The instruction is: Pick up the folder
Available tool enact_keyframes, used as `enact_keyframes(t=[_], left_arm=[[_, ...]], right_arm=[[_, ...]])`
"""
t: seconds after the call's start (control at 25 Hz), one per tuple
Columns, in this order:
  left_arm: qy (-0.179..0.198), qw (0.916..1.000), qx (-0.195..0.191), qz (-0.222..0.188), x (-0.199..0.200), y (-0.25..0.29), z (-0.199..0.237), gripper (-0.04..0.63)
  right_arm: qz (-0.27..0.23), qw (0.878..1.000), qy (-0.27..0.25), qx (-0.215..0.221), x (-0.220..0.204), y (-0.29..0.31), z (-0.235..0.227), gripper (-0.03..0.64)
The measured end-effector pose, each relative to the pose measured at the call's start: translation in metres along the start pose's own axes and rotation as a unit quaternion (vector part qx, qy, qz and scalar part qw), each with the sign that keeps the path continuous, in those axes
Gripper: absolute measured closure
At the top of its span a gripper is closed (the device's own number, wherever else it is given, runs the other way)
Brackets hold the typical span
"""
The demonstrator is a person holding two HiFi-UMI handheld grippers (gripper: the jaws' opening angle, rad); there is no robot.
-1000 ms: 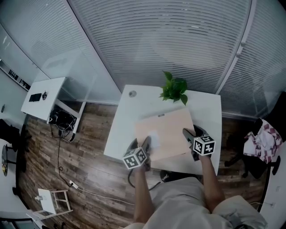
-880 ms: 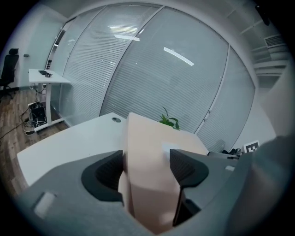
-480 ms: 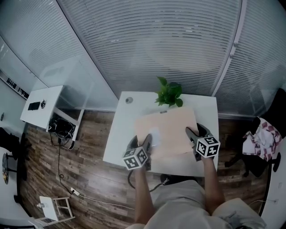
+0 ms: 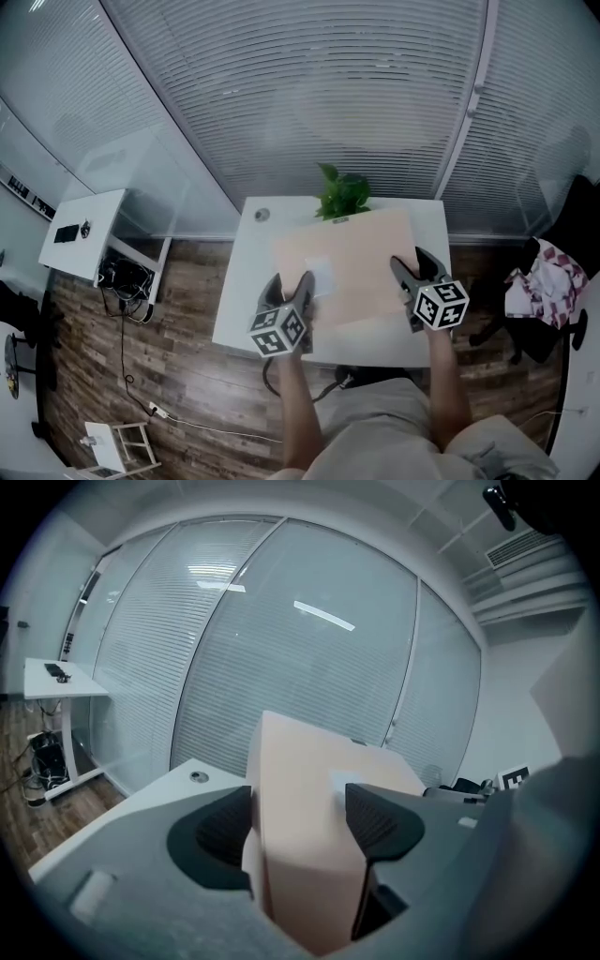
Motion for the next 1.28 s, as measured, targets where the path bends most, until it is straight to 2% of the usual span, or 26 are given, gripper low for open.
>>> enact_keyframes(t=[0.76, 1.0, 1.28], left_arm=[[0.018, 0.9993, -0.004, -0.033, 0.012, -0.013, -0.024, 0.273], [0.004, 0.9993, 0.012, -0.035, 0.009, -0.014, -0.026, 0.273], [0.001, 0.9988, 0.033, -0.036, 0.023, -0.012, -0.036, 0.272]], right_arm=[[-0.038, 0.999, -0.033, -0.010, 0.016, -0.033, 0.004, 0.342], [-0.024, 0.999, -0.044, 0.004, 0.022, -0.027, 0.002, 0.342], [-0.015, 0.999, -0.047, 0.022, 0.043, -0.022, -0.004, 0.344]])
Point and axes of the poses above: the fingertips, and each gripper's own axes: y forward along the fingers, z to its left, x out of its top, the point moved 3 cm from there along -y, backward along the fingers, and after that the axes turned 15 degrees about y, right-handed, at the moved point
